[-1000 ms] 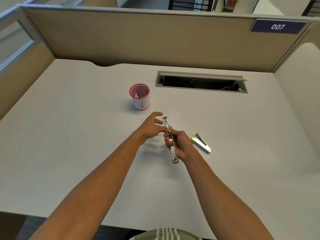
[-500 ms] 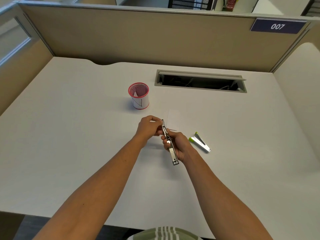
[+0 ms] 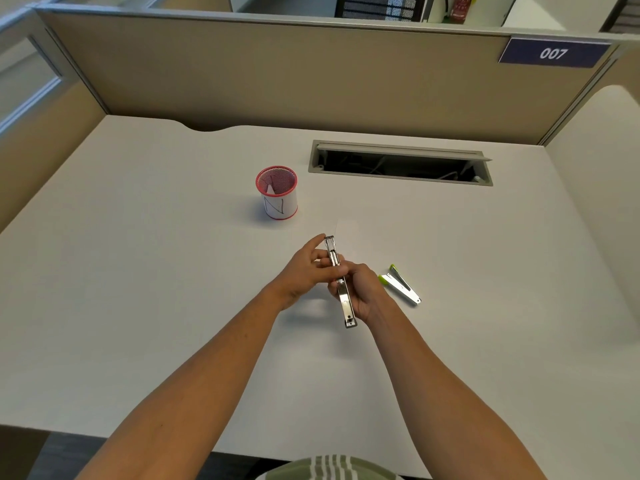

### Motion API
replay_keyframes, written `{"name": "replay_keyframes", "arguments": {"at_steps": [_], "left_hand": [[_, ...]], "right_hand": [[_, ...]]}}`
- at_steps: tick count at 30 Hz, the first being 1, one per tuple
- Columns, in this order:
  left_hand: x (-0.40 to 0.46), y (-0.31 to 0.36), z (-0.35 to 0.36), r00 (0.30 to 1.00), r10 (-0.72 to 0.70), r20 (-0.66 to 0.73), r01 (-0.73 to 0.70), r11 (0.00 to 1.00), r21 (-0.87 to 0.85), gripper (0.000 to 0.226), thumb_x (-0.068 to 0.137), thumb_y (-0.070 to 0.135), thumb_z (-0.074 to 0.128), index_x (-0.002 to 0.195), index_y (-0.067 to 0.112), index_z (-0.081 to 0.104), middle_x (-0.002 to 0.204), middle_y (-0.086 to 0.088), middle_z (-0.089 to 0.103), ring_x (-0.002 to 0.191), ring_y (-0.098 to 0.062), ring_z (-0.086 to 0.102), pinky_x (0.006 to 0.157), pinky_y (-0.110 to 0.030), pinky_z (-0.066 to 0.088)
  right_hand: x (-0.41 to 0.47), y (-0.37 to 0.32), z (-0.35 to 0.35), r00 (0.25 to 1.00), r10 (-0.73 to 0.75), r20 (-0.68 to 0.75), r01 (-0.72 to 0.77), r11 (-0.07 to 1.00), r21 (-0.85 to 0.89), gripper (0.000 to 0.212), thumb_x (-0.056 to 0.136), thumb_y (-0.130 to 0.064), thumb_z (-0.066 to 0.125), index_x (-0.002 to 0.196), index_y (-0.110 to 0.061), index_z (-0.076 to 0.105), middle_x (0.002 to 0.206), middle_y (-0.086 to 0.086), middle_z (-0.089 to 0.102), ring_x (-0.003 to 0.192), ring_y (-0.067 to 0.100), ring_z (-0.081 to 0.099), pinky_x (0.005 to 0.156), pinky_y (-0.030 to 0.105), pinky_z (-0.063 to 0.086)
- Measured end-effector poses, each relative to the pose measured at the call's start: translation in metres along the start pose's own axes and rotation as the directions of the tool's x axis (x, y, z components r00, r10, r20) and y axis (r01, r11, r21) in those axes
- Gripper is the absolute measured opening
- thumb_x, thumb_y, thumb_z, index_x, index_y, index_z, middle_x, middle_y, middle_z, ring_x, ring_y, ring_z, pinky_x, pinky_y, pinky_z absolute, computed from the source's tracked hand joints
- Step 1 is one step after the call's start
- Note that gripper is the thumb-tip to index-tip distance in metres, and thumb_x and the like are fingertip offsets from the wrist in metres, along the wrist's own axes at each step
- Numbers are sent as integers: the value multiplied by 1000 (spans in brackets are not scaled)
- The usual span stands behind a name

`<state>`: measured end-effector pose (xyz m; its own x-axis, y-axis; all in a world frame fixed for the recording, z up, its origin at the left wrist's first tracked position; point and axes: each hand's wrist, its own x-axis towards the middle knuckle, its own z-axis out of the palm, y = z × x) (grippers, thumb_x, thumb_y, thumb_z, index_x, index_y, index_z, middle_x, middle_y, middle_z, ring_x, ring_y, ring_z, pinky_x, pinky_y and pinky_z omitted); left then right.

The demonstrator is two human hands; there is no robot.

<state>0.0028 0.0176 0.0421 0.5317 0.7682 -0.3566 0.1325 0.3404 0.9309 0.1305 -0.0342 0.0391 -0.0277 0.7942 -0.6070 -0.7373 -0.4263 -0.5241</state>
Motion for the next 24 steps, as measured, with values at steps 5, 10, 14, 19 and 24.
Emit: {"name": "replay_keyframes", "arguments": {"at_steps": [5, 10, 14, 19, 24], "left_hand": [[4, 0, 4, 987, 34, -154, -43, 998, -55, 63, 79, 10, 77, 133, 14, 44, 104, -16, 69, 86, -19, 70, 73, -27, 56], [3, 3, 5, 976, 28, -214, -46, 996, -79, 53, 80, 10, 76, 126, 16, 50, 94, -14, 71, 79, -18, 69, 64, -23, 55], [2, 4, 8, 976, 41, -212, -52, 998, -45, 56, 81, 14, 75, 130, 18, 49, 101, -14, 71, 84, -20, 69, 69, -26, 57], [-5, 3, 7, 997, 60, -38, -60, 998, 8, 87, 79, 28, 77, 147, 31, 24, 126, 1, 59, 107, -9, 64, 79, -22, 54], [-14, 2, 5, 976, 89, 201, -144, 950, 276, 127, 64, 27, 88, 146, 49, -6, 158, 4, 19, 136, -17, 38, 93, -24, 47]], "right_hand": [[-2, 0, 1, 1000, -1, 3, 1, 1000, -7, 21, 98, -7, 46, 97, 1, 66, 60, 9, 60, 46, 13, 57, 43, 21, 53], [-5, -1, 3, 1000, 20, 12, -20, 1000, -7, 26, 102, -11, 39, 101, 0, 62, 58, 10, 59, 44, 14, 57, 43, 23, 52], [-5, 0, 3, 1000, 22, 6, -22, 1000, 21, 24, 102, -12, 43, 100, 2, 62, 58, 10, 59, 45, 14, 58, 44, 23, 53], [-3, -4, 0, 1000, 0, -10, 1, 996, 89, 20, 97, -11, 52, 96, 4, 67, 66, 11, 63, 51, 15, 61, 49, 25, 56], [-2, -10, -1, 999, -23, -48, 31, 985, 173, 28, 101, -17, 47, 94, 5, 63, 71, 12, 61, 52, 16, 62, 52, 26, 59]]}}
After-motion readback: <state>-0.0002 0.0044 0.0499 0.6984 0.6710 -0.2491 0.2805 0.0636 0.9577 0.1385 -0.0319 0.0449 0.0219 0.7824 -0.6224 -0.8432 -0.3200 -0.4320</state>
